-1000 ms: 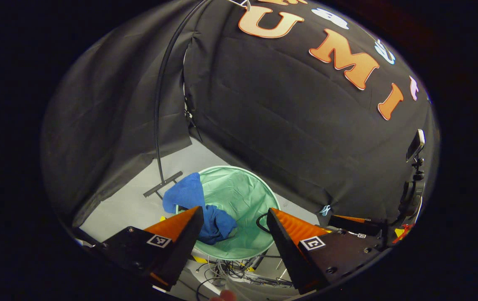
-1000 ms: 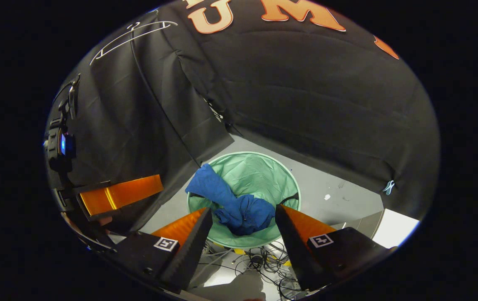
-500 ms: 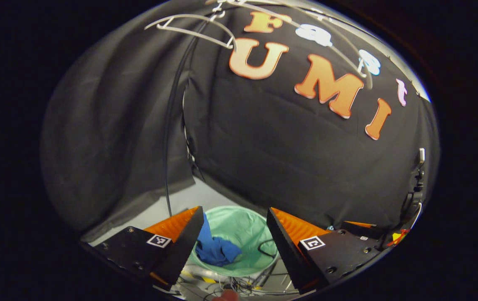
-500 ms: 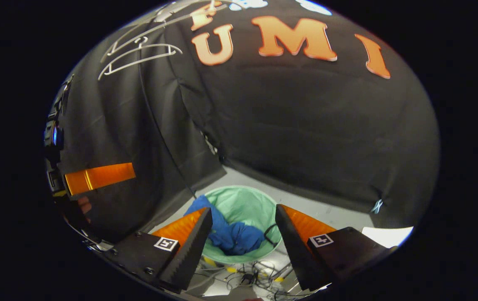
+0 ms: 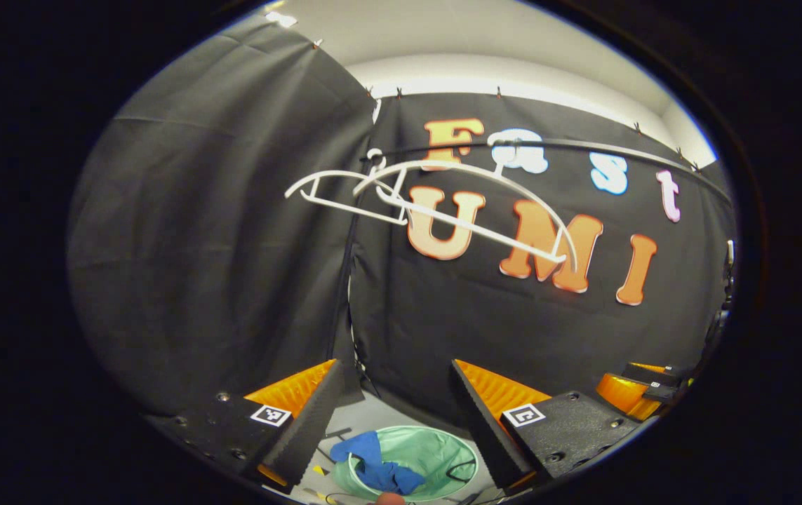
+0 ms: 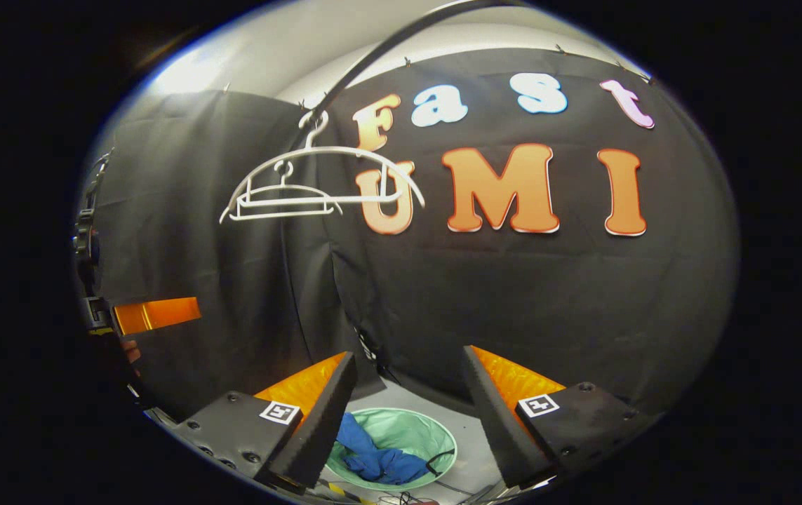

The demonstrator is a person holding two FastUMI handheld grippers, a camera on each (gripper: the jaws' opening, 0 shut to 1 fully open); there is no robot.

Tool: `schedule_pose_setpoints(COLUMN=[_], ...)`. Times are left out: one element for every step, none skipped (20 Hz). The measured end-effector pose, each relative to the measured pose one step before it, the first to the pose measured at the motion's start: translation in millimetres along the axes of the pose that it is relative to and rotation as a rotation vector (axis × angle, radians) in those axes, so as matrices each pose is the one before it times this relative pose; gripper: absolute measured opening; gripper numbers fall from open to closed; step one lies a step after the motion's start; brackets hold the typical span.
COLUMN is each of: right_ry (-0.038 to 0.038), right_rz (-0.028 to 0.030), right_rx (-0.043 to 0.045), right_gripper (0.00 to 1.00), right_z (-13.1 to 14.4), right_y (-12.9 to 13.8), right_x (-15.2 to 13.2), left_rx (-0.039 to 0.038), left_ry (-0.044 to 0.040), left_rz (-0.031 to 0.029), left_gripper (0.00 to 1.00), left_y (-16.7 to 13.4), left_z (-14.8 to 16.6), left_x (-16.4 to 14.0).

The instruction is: Grasp the clothes on the hanger with both hands and then place them into the laundry hamper below.

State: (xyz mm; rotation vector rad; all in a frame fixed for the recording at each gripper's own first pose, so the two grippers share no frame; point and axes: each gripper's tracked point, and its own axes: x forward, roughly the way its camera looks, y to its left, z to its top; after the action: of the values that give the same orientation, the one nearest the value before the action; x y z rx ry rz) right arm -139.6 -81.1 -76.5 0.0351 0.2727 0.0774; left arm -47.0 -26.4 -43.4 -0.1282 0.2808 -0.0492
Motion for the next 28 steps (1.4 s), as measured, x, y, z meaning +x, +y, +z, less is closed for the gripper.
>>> schedule_pose_setpoints(right_ry=[-0.02347,-0.02865,-0.02898,-0.02496,-0.02463,-0.02710,-0.02625,-0.02962,-0.02894,-0.02581,-0.02667,-0.01977,-0.01244,-0.00182,0.00122,0.00003,0.00158,0.01007,0.00537,0.00213,0.00050,-0.00370,0.00253,0.01098,0.00851,-0.00276,-0.00448,-0.00384], right_rz=[0.00004,-0.00765,-0.01345,-0.01477,-0.01240,-0.01465,-0.01996,-0.02072,-0.02133,-0.01877,-0.01530,-0.00732,-0.01072,-0.00720,-0.00208,-0.00055,-0.00262,-0.00625,-0.00341,-0.00324,-0.00851,-0.01717,-0.01568,-0.01004,-0.00301,-0.00240,-0.00625,-0.00305], right_rx=[0.01730,0.01330,0.00652,0.00010,-0.00250,-0.00420,-0.00525,-0.00328,0.00004,0.00393,0.00557,-0.00146,-0.00440,-0.00780,-0.00679,-0.00153,0.00175,-0.00031,-0.00207,-0.00496,-0.00899,-0.01244,-0.01445,-0.01139,-0.00526,-0.00069,-0.00031,0.00086], right_gripper=[0.89,1.00,0.94,0.89,0.89,0.89,0.89,0.88,0.88,0.88,0.88,0.88,0.93,0.97,0.97,0.97,1.00,1.00,0.97,0.97,0.97,0.91,0.94,0.97,0.97,0.98,1.00,0.96], right_z=[9.52,14.27,14.97,8.43,8.49,9.83,8.90,10.25,11.18,10.17,10.51,8.81,6.69,3.13,2.00,0.23,-0.78,-4.56,-3.03,-2.84,-2.02,-2.33,-3.44,-4.93,-2.57,0.19,2.59,2.31], right_y=[1.93,2.23,-0.15,1.30,2.25,3.33,1.87,1.92,1.84,3.07,4.89,5.18,4.53,3.59,4.54,3.66,2.09,0.33,0.16,-0.47,-2.89,-4.35,-4.53,-2.94,-0.73,-0.84,-2.70,-2.03], right_x=[-9.21,-7.05,-18.95,-11.21,-11.26,-11.43,-10.85,-11.25,-11.68,-11.16,-10.86,-10.70,-7.85,-9.45,-10.35,-9.37,-9.04,-9.53,-9.51,-8.86,-8.34,-7.18,-5.93,-4.85,-4.08,-2.10,-0.96,-0.14], left_rx=[0.01943,0.01729,0.01110,0.00236,-0.00294,-0.00403,-0.00161,0.00041,-0.00009,-0.00464,-0.00254,0.00107,0.00169,0.00370,0.00955,0.01388,0.01571,0.01294,0.00817,0.00467,0.00345,-0.00183,-0.00801,-0.00987,-0.00460,0.00058,0.00300,0.00447], left_ry=[-0.03206,-0.03482,-0.03132,-0.02486,-0.02082,-0.01741,-0.01207,-0.01056,-0.00647,-0.00668,-0.00428,-0.00365,-0.00085,0.00201,-0.00132,-0.00541,0.00002,0.00065,-0.00384,-0.00855,-0.01315,-0.01447,-0.00818,0.00628,0.00953,-0.00128,-0.00574,-0.00566], left_rz=[0.00672,0.00409,-0.00362,-0.00543,-0.00708,-0.00707,-0.00561,-0.00491,-0.00175,-0.00370,-0.00947,-0.00660,-0.00456,-0.00689,-0.00756,-0.00362,0.00164,0.00634,-0.00111,-0.00563,-0.00553,-0.00915,-0.00796,-0.01390,-0.00728,0.00186,0.00070,0.00243], left_gripper=[0.92,0.91,0.91,0.91,0.91,0.91,0.92,0.91,0.91,0.91,0.91,0.91,0.91,0.91,0.91,0.91,0.91,0.91,0.91,0.94,0.94,0.91,0.91,0.92,0.92,0.92,0.91,0.92], left_y=[2.22,-1.01,-4.93,-1.27,0.01,8.61,5.44,3.44,3.94,3.38,1.77,2.48,2.17,1.68,0.97,2.54,2.76,3.37,1.38,-1.71,-1.38,-1.14,-2.39,-3.41,-2.86,1.11,0.09,-0.21], left_z=[12.65,10.97,3.47,7.12,8.64,11.86,8.72,9.24,4.49,1.58,2.59,0.89,1.39,0.02,-1.01,-0.88,-2.83,-4.11,-2.83,0.11,0.24,0.25,-0.49,-3.63,-4.17,1.35,2.66,2.56], left_x=[-9.46,-8.53,-8.04,-7.90,-5.42,-1.68,-4.94,-8.42,-7.04,-7.78,-7.24,-9.44,-7.63,-9.07,-8.24,-7.44,-6.76,-7.53,-4.69,-7.58,-5.62,-4.35,-2.97,-2.27,-1.53,0.21,0.37,0.25])
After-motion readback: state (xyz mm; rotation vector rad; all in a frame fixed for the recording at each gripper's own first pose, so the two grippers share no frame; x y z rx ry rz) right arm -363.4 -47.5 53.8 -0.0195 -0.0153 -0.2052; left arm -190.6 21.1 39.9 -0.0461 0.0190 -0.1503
